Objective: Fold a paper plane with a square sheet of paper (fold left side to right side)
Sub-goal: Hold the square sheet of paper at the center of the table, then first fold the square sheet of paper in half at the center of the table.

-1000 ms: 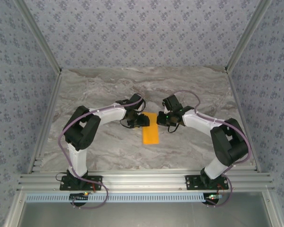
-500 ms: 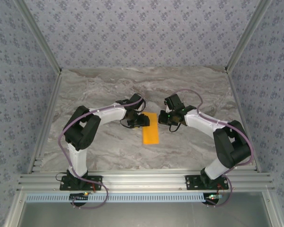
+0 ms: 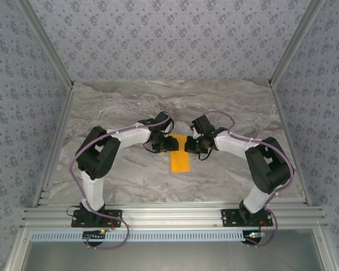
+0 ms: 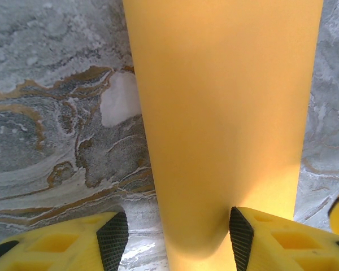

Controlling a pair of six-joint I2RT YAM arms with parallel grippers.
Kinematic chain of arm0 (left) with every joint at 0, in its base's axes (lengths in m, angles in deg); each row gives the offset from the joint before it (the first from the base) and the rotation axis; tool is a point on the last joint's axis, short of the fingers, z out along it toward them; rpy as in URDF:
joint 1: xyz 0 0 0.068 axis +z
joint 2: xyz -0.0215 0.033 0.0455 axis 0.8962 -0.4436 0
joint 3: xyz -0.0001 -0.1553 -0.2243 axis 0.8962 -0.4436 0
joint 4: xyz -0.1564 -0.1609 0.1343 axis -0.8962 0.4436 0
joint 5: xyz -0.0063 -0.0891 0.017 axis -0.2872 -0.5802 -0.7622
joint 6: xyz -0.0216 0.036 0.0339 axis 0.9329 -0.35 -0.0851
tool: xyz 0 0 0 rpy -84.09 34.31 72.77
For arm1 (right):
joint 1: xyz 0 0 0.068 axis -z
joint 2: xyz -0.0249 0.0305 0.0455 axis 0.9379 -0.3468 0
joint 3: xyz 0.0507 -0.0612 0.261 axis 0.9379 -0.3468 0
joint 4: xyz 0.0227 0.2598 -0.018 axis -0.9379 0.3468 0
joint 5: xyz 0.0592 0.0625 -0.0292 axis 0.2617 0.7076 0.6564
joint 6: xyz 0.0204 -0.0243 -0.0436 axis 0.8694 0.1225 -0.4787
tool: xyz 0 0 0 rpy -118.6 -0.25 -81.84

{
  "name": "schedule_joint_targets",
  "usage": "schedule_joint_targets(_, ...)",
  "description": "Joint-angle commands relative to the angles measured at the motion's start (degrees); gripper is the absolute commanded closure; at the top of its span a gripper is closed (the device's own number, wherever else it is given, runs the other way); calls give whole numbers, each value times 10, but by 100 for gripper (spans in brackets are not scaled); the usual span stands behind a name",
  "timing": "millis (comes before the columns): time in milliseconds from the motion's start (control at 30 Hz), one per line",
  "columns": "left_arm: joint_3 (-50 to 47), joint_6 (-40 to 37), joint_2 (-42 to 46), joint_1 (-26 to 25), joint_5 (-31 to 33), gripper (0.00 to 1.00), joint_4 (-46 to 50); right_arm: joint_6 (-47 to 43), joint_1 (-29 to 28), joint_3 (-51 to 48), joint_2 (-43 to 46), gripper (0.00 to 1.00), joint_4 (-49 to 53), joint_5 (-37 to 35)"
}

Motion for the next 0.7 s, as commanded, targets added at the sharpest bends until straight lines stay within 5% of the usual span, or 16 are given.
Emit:
schedule_joint_targets(0,-21,-1,-70,-31,-18,45,-19,-1,-4,17,-15,92,-2,9)
schedule_joint_targets(667,-6,-14,-43,-32,3,44,3,-20,-9,36,-76,92,75,-37)
